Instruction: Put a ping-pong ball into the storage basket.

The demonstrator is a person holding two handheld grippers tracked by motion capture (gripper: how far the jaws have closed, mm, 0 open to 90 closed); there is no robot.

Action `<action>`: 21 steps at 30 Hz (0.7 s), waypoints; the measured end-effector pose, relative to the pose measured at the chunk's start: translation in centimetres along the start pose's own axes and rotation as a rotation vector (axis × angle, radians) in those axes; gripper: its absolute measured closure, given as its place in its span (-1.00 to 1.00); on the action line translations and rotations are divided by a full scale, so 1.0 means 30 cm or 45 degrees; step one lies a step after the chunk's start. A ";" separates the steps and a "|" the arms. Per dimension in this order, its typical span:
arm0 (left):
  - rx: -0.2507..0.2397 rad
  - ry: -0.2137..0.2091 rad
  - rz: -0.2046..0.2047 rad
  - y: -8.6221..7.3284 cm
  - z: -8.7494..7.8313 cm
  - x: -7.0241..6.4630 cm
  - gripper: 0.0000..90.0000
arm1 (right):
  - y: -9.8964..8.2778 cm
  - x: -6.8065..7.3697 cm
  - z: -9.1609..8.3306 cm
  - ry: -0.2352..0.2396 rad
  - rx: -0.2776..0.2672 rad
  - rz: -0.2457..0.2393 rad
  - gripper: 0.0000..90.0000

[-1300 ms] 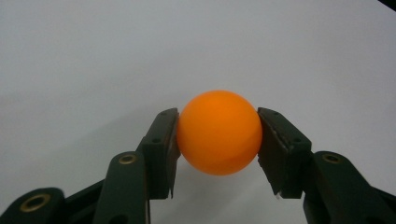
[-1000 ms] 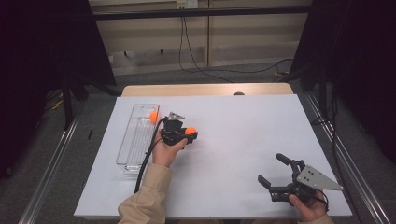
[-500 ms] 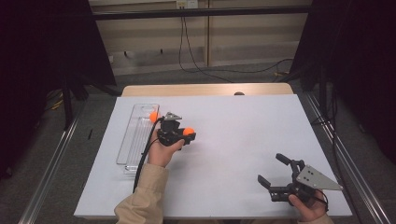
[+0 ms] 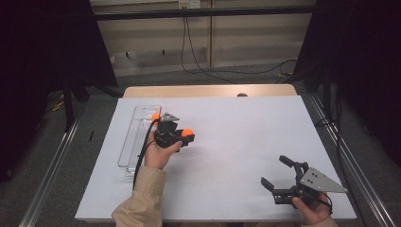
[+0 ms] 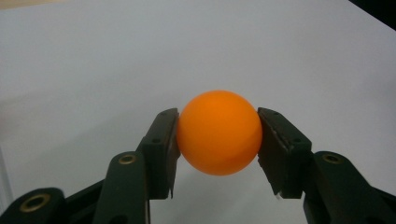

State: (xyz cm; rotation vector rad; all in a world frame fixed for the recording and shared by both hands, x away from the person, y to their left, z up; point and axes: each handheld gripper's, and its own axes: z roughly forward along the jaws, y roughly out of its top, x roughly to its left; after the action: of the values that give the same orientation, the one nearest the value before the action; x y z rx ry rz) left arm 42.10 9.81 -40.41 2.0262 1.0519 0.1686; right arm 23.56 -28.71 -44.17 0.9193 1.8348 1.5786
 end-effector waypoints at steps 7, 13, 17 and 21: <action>0.004 -0.008 -0.001 0.002 -0.019 0.008 0.13 | 0.000 0.000 0.000 0.000 0.000 -0.001 -0.94; -0.008 -0.005 -0.014 0.002 -0.032 0.014 0.13 | 0.000 0.000 0.000 0.001 -0.001 -0.003 -0.94; -0.010 -0.007 -0.016 0.002 -0.041 0.019 0.13 | 0.001 0.000 0.000 0.001 -0.003 -0.001 -0.94; -0.008 0.002 -0.007 0.002 -0.049 0.024 0.13 | 0.001 0.000 0.001 0.001 -0.004 -0.002 -0.94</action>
State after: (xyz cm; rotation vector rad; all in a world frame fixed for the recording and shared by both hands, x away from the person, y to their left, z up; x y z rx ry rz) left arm 41.94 11.22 -39.58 2.0173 1.0565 0.1701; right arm 23.57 -28.69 -44.15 0.9159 1.8329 1.5808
